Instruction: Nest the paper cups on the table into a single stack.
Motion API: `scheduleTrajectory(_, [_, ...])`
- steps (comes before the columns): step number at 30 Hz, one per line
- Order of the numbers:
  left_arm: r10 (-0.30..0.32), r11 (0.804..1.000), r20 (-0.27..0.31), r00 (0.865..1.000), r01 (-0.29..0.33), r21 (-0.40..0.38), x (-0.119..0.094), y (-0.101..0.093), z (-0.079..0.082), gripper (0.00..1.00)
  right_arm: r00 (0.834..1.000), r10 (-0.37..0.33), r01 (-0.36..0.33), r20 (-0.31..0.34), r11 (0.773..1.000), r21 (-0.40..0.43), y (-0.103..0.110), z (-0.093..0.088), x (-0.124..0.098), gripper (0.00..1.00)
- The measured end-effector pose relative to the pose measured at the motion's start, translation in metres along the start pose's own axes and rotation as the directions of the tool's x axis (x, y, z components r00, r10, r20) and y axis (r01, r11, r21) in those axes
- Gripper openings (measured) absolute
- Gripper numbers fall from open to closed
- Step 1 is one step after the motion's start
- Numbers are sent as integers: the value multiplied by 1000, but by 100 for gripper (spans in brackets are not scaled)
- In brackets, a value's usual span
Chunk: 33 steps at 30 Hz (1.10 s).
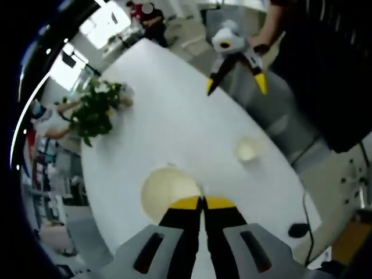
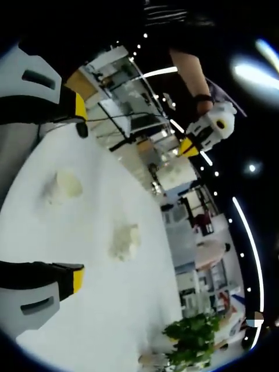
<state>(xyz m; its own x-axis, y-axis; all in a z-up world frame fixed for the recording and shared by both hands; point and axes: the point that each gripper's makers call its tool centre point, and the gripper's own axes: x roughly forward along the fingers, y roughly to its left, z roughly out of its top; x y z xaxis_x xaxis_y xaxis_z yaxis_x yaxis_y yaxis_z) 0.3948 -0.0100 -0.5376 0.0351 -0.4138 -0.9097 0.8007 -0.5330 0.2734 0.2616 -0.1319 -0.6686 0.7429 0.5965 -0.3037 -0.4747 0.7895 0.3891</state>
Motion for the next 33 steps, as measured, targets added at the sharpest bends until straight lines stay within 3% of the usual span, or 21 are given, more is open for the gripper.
scheduleTrajectory(11, [3, 1000, 11, 1000, -4, 31, -42, -6, 38, 0, 999, -23, 22, 28, 1000, 9, 3, 10, 1, 98])
scheduleTrajectory(18, [19, 991, 12, 1000, -21, 129, -57, -12, 66, 0, 999, -33, 33, 39, 999, 1, 1, 15, -6, 98])
scheduleTrajectory(33, [-24, 981, -15, 1000, 26, 190, -50, -40, 77, 0, 998, -58, 58, 37, 998, 20, -3, 6, -15, 98])
